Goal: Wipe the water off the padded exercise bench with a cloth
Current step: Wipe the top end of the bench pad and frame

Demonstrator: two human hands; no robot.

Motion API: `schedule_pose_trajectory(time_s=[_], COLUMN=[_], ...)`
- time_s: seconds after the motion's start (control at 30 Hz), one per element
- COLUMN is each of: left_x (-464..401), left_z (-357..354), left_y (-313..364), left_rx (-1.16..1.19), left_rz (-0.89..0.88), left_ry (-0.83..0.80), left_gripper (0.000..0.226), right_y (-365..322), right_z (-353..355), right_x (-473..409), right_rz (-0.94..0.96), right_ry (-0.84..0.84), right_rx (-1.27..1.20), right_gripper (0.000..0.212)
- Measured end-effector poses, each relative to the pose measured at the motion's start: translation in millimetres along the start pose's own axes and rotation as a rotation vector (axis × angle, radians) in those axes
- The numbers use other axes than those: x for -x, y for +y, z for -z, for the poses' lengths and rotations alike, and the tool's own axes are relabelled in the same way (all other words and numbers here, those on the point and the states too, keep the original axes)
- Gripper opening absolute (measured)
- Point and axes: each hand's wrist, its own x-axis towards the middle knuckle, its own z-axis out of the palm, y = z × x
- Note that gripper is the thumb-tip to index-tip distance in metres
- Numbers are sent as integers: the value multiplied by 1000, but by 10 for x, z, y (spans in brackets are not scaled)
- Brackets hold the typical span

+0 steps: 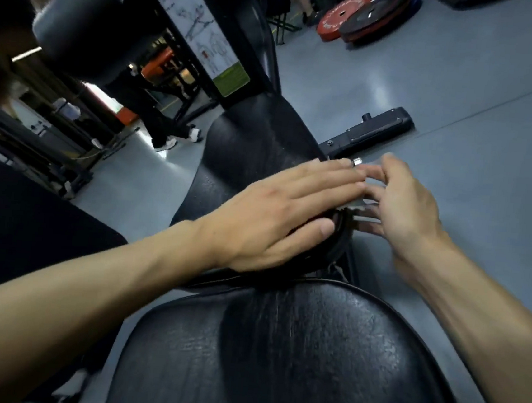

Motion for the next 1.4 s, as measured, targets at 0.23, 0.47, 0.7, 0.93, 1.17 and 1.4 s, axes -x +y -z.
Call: schedule_pose_trajectory(time_s=[0.23, 0.47, 0.7, 0.93, 1.17, 1.4], left_x=[705, 1583, 1880, 2217, 2682, 2861], left_z=[-94, -271, -265, 8, 82, -74], left_y=[-15, 14, 280, 525, 653, 321], left_rx=[55, 132, 407, 786, 1219, 1164], left_rz=[183, 393, 672, 954, 952, 1082], left_ry=[167, 178, 370, 833, 1192, 1203], left_gripper=[48, 60, 58, 60, 59, 42], right_y=[-324, -639, -569, -455, -494, -189], right_z=[-25, -469, -1430, -1819, -2163, -2364], right_x=[185, 621, 1105, 1428, 1597, 1434], right_rz=[221, 416, 315, 321, 87, -137], right_ry=[-8, -137, -469, -628, -884, -709], right_rx=[312, 590, 989, 1261, 983, 819], right_gripper=[43, 37, 35, 56, 43, 45])
